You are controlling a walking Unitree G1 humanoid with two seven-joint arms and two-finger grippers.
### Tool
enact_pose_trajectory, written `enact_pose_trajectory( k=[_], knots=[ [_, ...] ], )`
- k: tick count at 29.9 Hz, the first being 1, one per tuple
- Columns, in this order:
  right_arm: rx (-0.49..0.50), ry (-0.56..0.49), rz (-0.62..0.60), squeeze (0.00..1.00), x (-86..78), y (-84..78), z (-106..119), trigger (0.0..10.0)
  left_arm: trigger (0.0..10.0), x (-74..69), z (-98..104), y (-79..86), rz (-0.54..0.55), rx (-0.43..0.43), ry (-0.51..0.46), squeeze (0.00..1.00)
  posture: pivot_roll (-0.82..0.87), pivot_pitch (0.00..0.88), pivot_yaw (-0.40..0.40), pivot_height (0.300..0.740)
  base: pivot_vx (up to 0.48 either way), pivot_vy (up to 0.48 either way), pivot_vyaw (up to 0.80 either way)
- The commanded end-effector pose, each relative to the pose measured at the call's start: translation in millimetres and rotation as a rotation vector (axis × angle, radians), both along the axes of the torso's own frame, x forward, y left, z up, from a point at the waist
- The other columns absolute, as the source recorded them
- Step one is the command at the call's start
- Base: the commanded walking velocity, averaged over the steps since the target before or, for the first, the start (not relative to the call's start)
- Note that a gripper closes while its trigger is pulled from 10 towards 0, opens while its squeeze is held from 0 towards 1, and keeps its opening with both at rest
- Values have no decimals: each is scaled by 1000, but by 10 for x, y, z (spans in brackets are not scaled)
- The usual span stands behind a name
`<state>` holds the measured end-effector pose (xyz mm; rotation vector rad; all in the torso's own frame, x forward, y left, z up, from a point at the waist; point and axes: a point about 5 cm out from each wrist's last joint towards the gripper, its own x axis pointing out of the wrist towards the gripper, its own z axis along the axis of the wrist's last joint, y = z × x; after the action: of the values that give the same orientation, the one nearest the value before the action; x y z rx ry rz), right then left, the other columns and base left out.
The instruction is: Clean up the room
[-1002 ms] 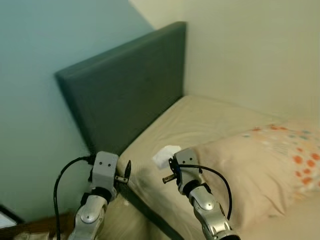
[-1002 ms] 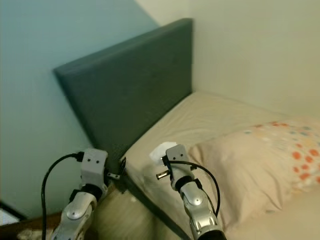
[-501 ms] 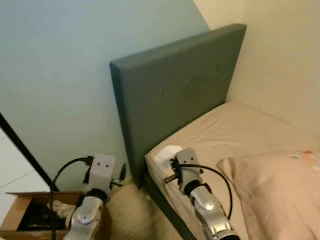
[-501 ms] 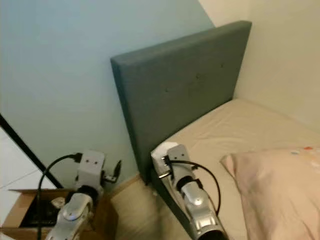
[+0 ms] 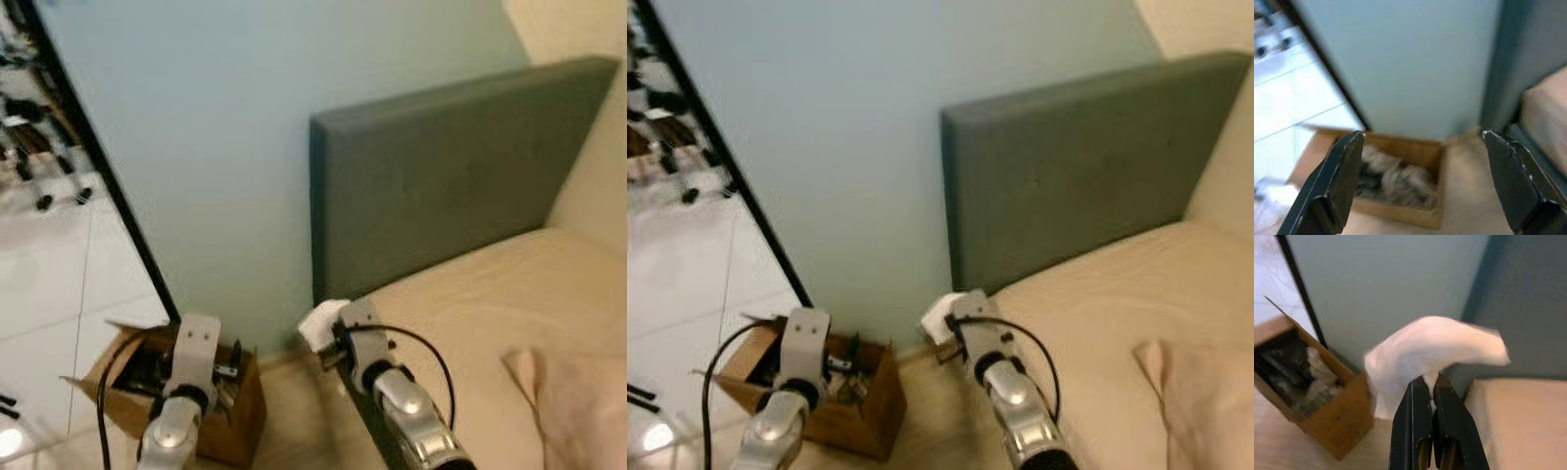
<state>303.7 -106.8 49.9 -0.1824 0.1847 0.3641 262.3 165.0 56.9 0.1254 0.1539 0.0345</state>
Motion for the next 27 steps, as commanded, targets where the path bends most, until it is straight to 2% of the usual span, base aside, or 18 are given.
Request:
enact_pose_trajectory(
  k=[1,7,16,27],
  knots=[
    [8,39,-4,0,-34,12,-73,10000,10000,-29,-60,36,28,-26,30,0,-25,20,9,740,0,0,800],
    [4,37,13,0,-30,19,-68,10000,10000,-11,-57,75,46,-17,19,0,-34,20,-15,740,0,0,800],
    [-29,35,29,0,36,-73,-26,10000,10000,4,-55,-13,65,-56,9,0,-32,29,-70,740,0,0,800],
    [-29,31,24,0,104,-101,15,10000,10000,26,36,31,82,-38,-34,0,-19,30,-62,740,0,0,800]
  ],
)
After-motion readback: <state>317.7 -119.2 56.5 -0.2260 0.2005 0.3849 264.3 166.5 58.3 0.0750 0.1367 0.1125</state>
